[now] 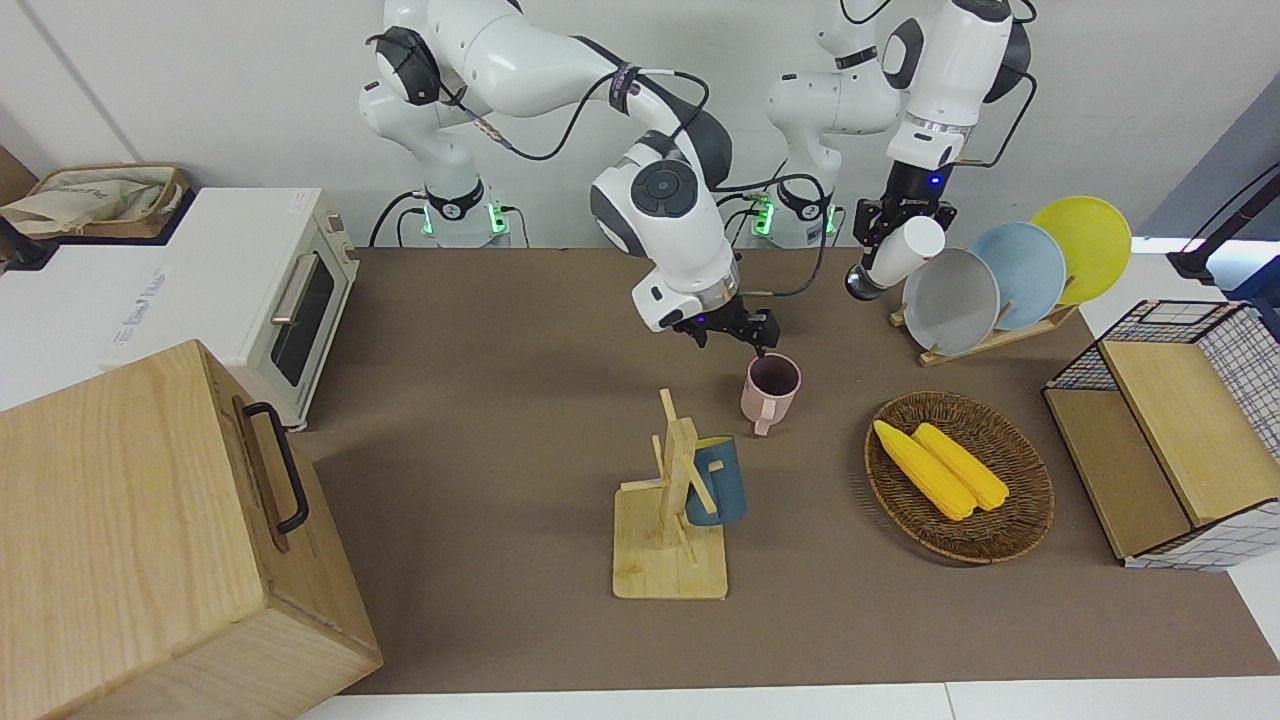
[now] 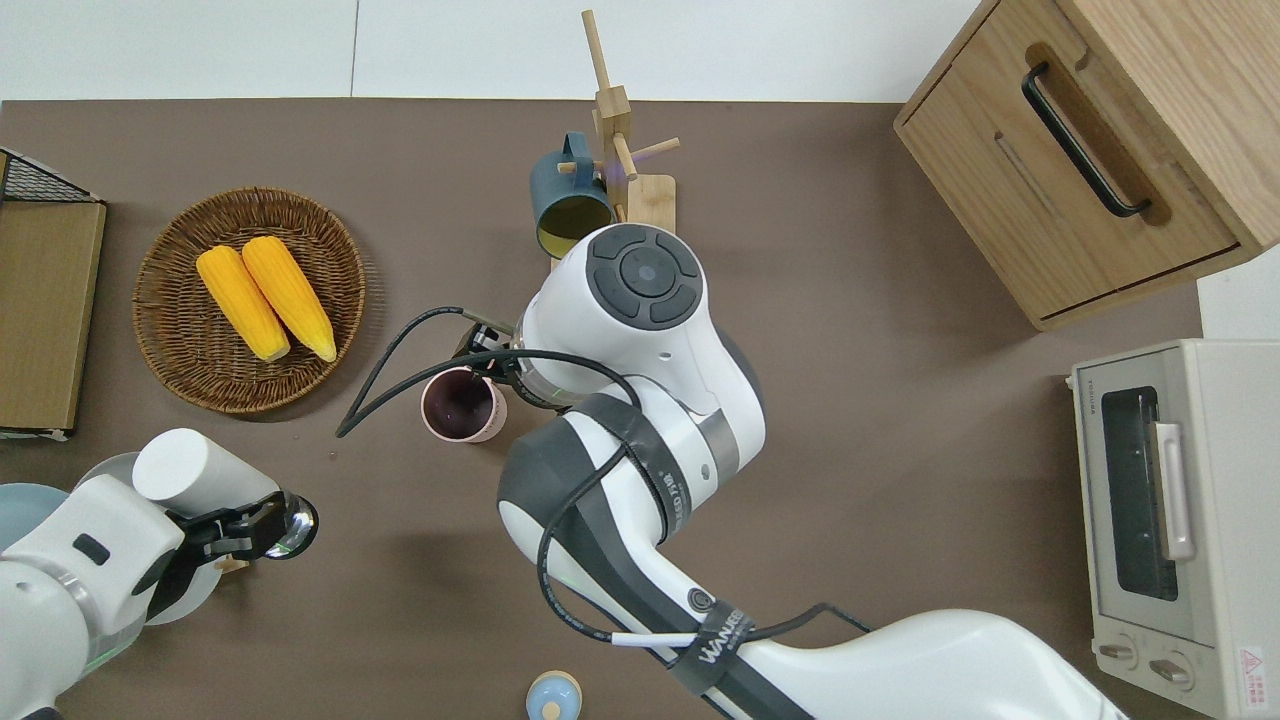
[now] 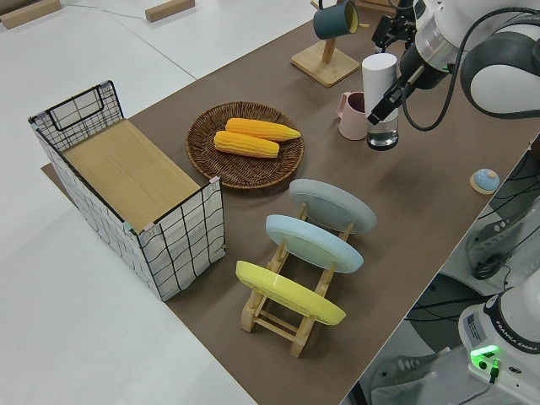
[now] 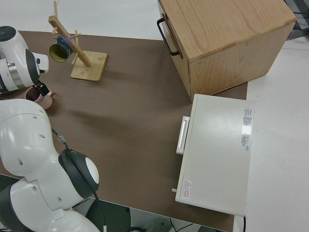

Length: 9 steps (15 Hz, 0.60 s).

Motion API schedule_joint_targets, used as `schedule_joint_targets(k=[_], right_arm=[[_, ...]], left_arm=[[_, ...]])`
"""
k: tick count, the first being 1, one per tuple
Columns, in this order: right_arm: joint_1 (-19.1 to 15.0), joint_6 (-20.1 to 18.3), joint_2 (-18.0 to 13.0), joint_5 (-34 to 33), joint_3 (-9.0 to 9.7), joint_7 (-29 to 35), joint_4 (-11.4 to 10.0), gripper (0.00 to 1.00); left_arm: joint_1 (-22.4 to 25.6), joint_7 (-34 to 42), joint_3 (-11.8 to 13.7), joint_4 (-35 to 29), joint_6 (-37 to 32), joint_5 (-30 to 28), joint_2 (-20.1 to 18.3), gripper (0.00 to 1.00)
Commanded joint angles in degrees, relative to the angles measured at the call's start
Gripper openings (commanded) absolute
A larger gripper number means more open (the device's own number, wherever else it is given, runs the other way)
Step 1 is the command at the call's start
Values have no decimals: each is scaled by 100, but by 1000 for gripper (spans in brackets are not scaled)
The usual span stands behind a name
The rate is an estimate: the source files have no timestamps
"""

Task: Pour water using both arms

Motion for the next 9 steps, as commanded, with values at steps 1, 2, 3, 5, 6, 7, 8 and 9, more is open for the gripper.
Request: schedule_joint_targets(k=[1, 2, 3, 5, 6, 7, 8, 9], right_arm=[[-453, -473, -397, -230, 66, 1, -86, 981], [-568, -622, -485, -230, 66, -86, -86, 981], [-699, -798, -573, -239, 58, -270, -94, 981], [-954, -1167, -714, -300, 66, -674, -95, 983], [-1051, -1325, -784, -370, 58, -841, -103, 983], [-1156, -1466, -845, -527, 57, -1017, -103, 983], [-1262, -1615, -916, -659, 66, -1184, -103, 983], [-1359, -1712, -968, -721, 58, -1334, -103, 981]], left_arm=[[-335, -79, 53, 11, 364, -87, 136, 0], [-405, -70, 53, 11, 399, -87, 180, 0], [-467, -79, 53, 11, 443, -87, 215, 0], [-634, -79, 53, 11, 478, -96, 294, 0], [-722, -79, 53, 11, 513, -131, 330, 0], [-792, -70, 53, 11, 531, -183, 347, 0], [-854, -79, 53, 11, 531, -210, 391, 0], [-889, -79, 45, 11, 531, -210, 418, 0]])
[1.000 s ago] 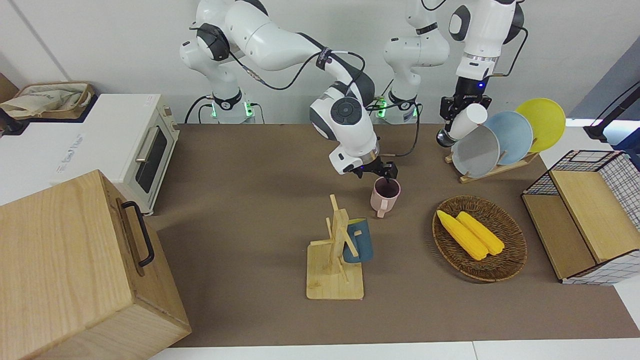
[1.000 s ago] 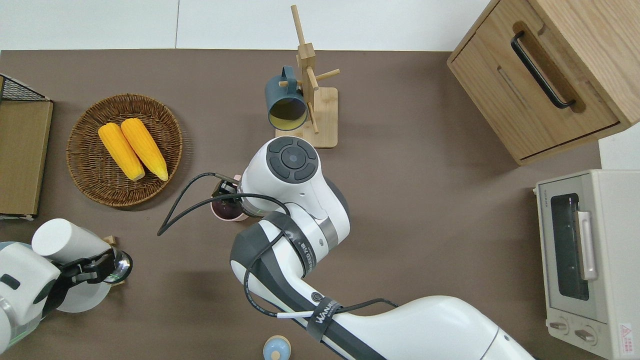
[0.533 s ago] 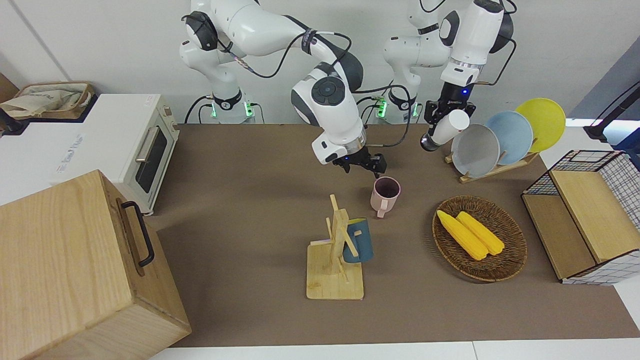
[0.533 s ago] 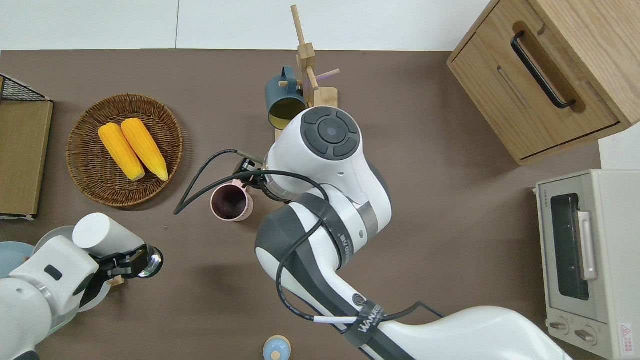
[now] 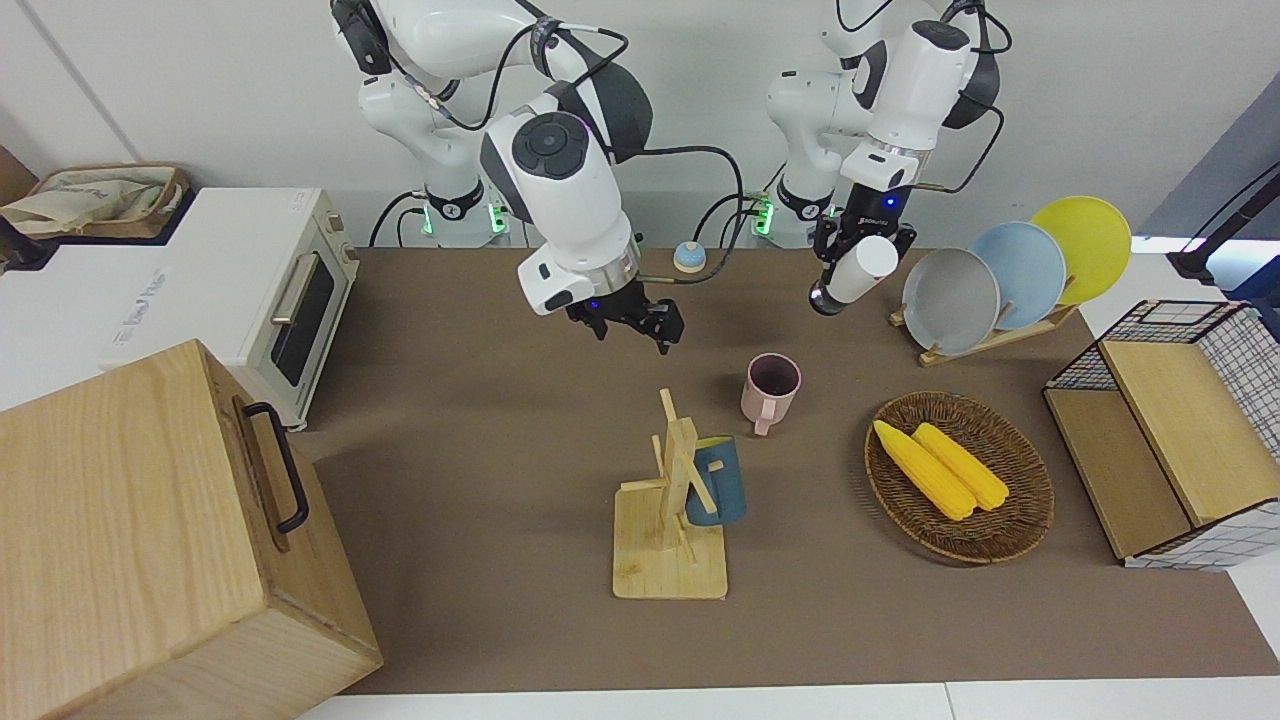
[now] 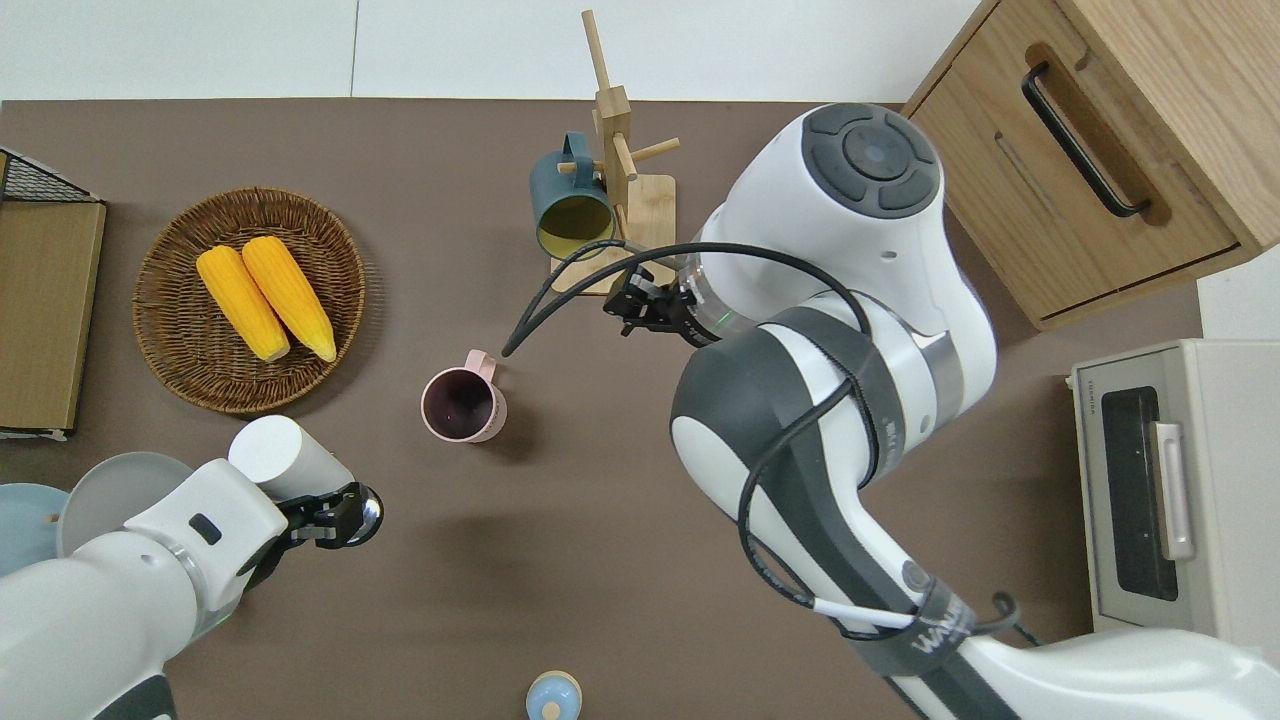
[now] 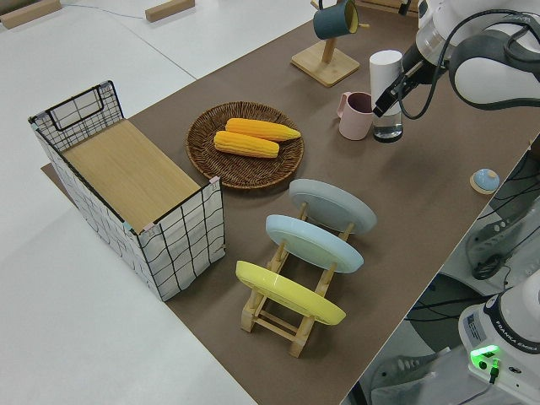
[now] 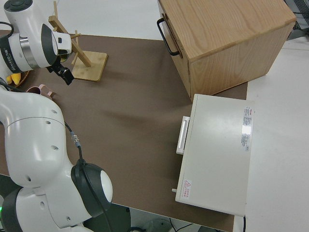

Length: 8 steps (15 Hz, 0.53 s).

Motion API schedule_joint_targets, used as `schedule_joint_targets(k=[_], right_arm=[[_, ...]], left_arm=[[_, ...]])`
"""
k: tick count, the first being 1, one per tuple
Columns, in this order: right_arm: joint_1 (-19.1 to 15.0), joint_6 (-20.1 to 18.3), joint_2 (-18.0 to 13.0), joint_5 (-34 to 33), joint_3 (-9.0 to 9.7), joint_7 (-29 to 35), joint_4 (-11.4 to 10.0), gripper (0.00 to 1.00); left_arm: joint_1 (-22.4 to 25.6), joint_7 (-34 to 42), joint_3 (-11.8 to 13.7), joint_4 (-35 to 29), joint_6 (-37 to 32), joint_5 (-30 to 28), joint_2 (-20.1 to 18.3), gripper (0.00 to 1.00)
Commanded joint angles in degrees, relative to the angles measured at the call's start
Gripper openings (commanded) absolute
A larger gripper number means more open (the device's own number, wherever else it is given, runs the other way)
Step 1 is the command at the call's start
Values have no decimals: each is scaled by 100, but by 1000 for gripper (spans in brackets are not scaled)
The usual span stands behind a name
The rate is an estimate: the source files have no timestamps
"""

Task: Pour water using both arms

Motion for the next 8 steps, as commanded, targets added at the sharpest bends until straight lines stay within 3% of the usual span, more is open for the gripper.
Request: schedule_joint_targets(k=[1, 8], right_arm=[[-423, -422, -271, -320, 85, -651, -110, 983], [-951, -721, -350, -830, 85, -1635, -128, 983]], left_arm=[[-311, -61, 47, 26, 161, -131, 44, 0], [-663, -53, 29, 43, 214, -254, 272, 0]])
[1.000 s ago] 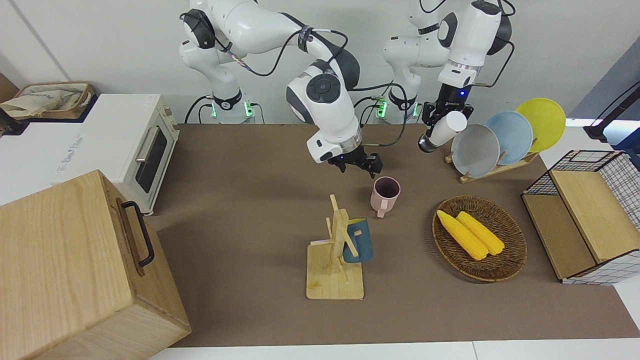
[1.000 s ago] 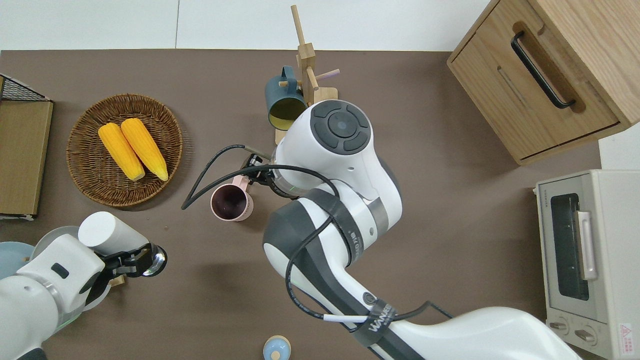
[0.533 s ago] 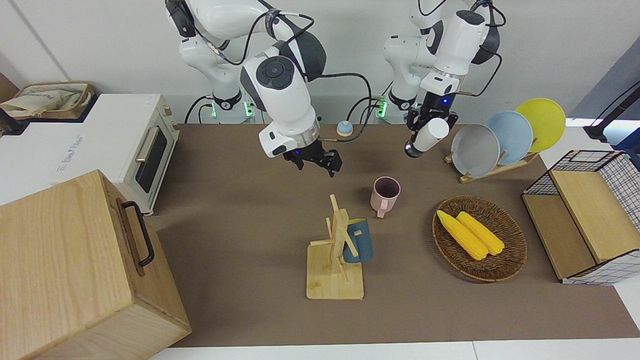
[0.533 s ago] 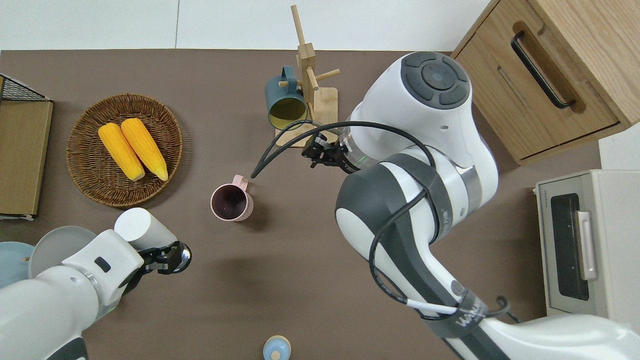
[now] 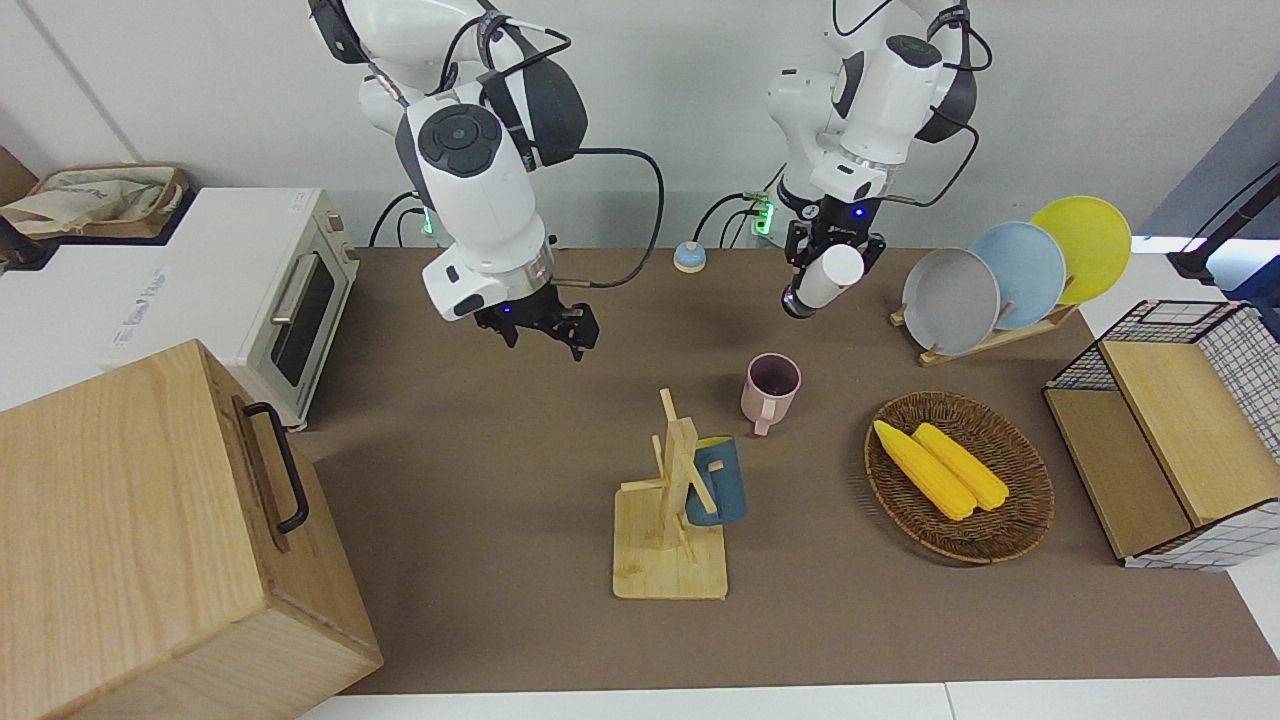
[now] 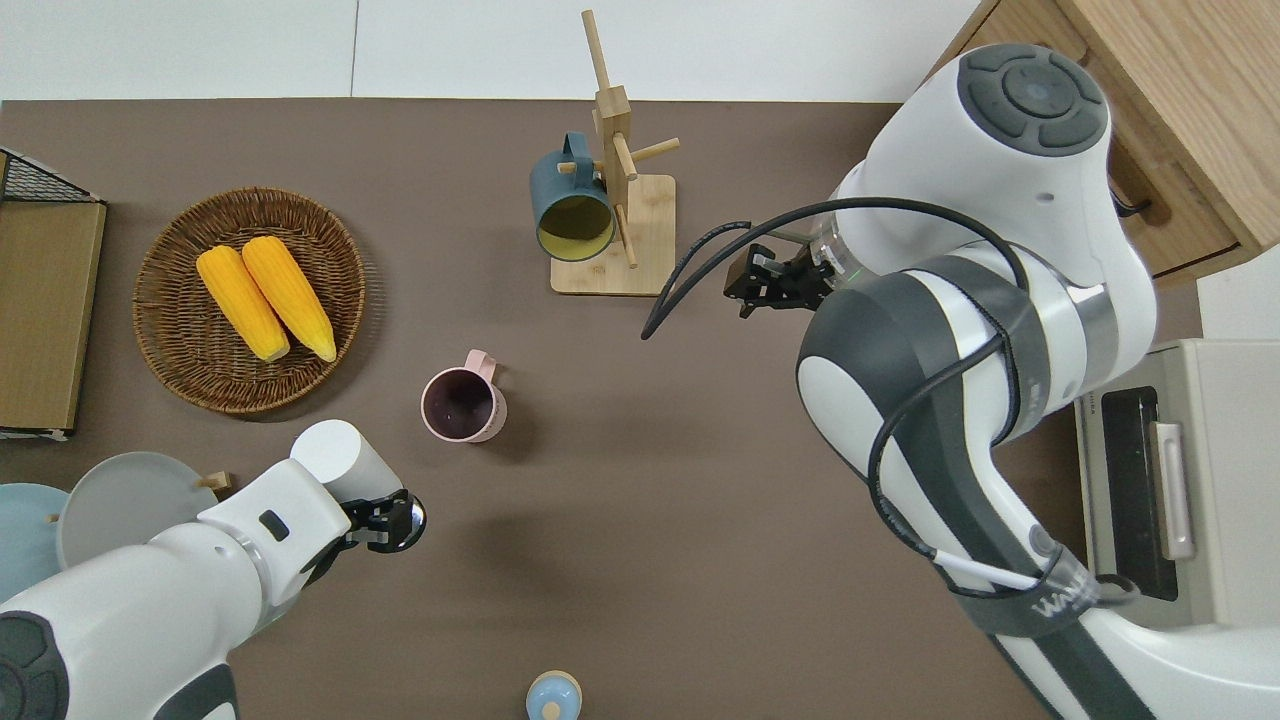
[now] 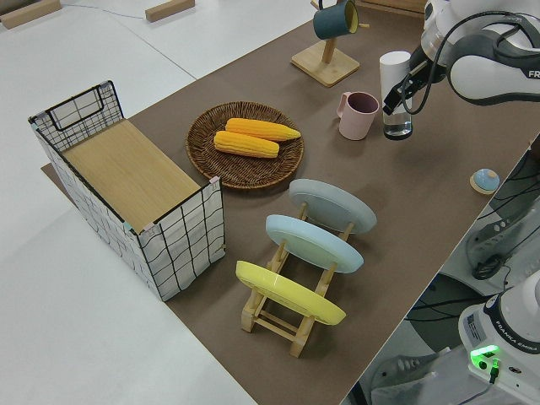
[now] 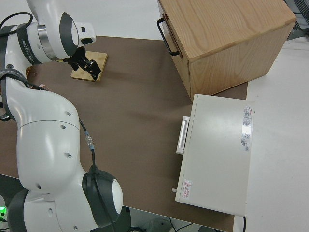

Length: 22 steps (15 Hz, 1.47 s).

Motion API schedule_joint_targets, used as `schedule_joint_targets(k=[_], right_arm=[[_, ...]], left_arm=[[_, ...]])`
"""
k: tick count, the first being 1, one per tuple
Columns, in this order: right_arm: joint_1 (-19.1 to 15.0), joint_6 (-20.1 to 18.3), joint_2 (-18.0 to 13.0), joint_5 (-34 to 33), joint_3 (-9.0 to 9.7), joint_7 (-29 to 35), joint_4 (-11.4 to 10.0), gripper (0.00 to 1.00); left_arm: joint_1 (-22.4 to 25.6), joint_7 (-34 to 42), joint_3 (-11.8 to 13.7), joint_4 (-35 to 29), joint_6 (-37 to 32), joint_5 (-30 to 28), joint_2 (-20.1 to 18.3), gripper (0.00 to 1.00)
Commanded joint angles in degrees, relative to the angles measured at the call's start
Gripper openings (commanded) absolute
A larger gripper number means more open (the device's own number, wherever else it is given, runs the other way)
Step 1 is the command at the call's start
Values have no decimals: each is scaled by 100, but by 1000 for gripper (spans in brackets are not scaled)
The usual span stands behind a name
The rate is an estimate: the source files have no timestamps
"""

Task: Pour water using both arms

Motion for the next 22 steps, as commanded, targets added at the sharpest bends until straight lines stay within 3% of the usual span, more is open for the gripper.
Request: schedule_joint_targets(k=[1, 8, 12, 17, 22], right_arm=[[-346, -91, -161, -255, 80, -606, -157, 983], [-935, 163, -354, -676, 89, -1774, -482, 983], [-1243, 541, -583, -756, 89, -2118, -860, 983], [-1674, 594, -750, -765, 89, -2804, -983, 983], [-1867, 1025, -1084, -791, 89, -3139, -1431, 983]], left_arm=[[-246, -48, 27, 43, 132, -88, 75, 0], [-273, -66, -210, 298, 97, -97, 611, 0], [-273, -40, -210, 421, 53, -97, 761, 0], [-273, -22, -245, 658, 9, -97, 1200, 0], [-273, -13, -246, 808, -157, -106, 1376, 0]])
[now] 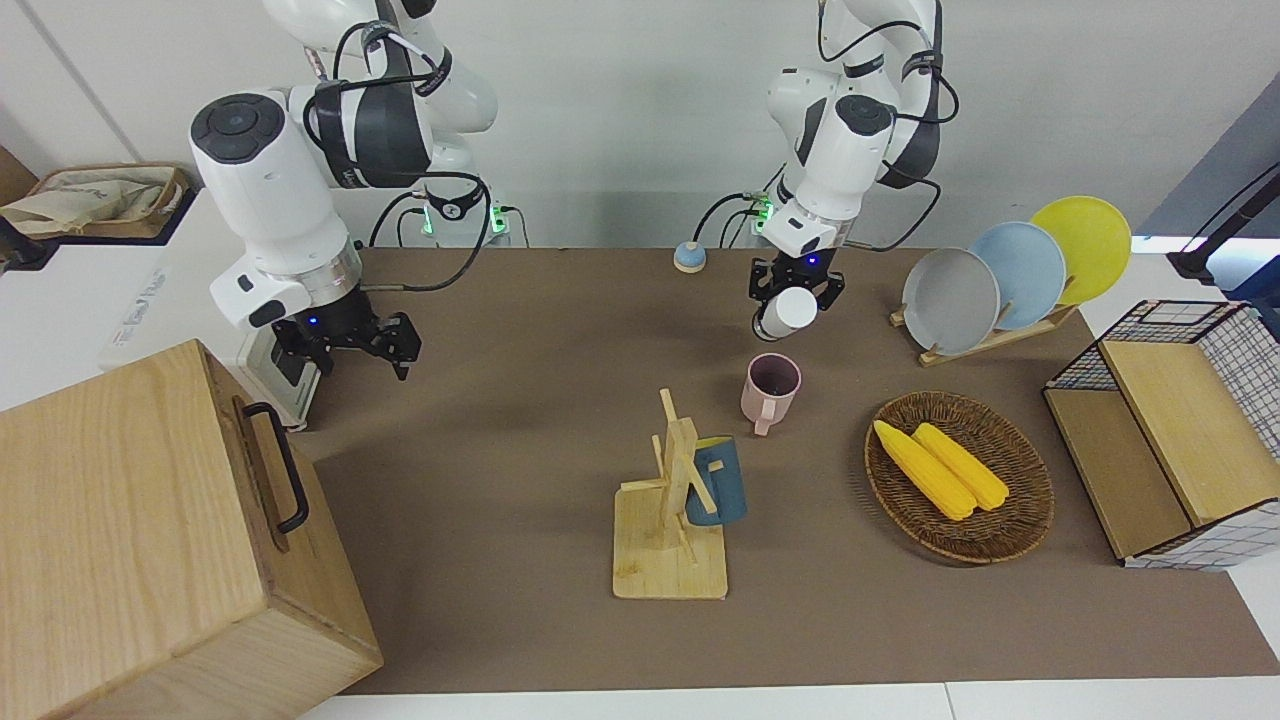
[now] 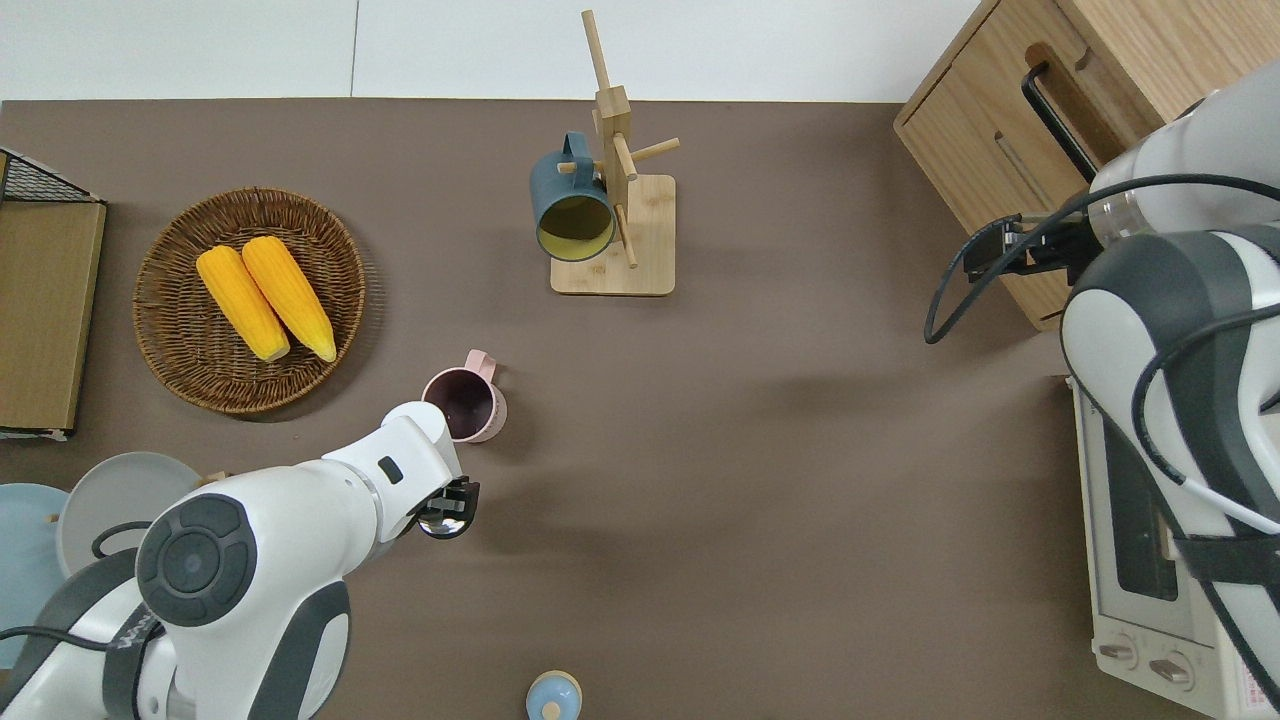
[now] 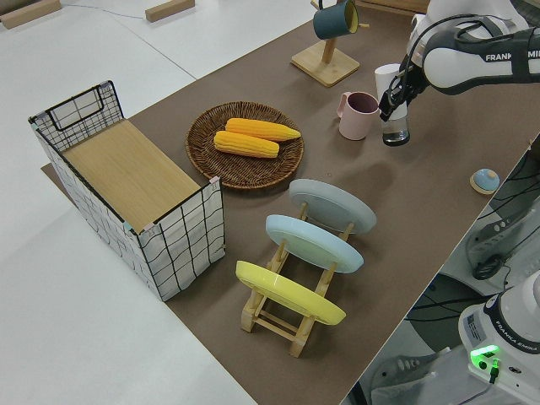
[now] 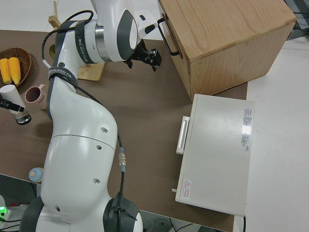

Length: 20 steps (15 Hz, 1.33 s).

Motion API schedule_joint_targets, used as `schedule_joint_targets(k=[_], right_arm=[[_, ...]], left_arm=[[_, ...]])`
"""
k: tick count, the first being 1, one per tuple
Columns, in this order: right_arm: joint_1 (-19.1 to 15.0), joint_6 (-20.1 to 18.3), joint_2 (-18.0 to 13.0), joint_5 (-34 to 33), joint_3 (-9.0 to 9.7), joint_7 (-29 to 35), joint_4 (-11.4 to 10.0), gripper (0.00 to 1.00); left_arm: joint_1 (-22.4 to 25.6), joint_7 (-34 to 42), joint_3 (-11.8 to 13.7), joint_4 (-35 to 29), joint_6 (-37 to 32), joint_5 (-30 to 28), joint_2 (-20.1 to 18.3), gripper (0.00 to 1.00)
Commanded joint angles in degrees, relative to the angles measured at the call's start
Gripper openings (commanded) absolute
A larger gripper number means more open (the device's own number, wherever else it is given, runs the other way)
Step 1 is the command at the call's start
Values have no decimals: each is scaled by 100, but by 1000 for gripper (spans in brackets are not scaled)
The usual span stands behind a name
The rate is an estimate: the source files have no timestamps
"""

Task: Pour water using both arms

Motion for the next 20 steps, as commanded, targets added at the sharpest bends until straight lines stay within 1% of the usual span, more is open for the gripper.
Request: schedule_joint_targets(k=[1, 4, 7, 8, 10, 16, 17, 20], right_arm=[[-212, 370, -462, -92, 90, -267, -617, 983], [-248, 379, -480, -92, 90, -380, -635, 983], [-291, 405, -568, -92, 90, -504, -661, 983], [-292, 405, -603, -92, 90, -504, -696, 983], [-300, 405, -752, -83, 98, -504, -845, 983], [-300, 335, -832, -4, 98, -504, -802, 983], [-292, 335, -832, -4, 107, -504, -793, 983], [-265, 318, -832, 5, 116, -495, -767, 983]], left_arm=[[-54, 29, 31, 328, -343, -101, 97, 0], [-45, 65, 92, 767, -984, -154, 290, 0], [-19, 65, 119, 1119, -1415, -172, 475, 0], [-19, 65, 119, 1146, -1460, -172, 510, 0], [-19, 65, 119, 1164, -1478, -181, 545, 0], [7, 47, 128, 1199, -1557, -427, 651, 0], [7, 56, 128, 1234, -1627, -479, 720, 0], [7, 73, 128, 1331, -1847, -480, 774, 0]])
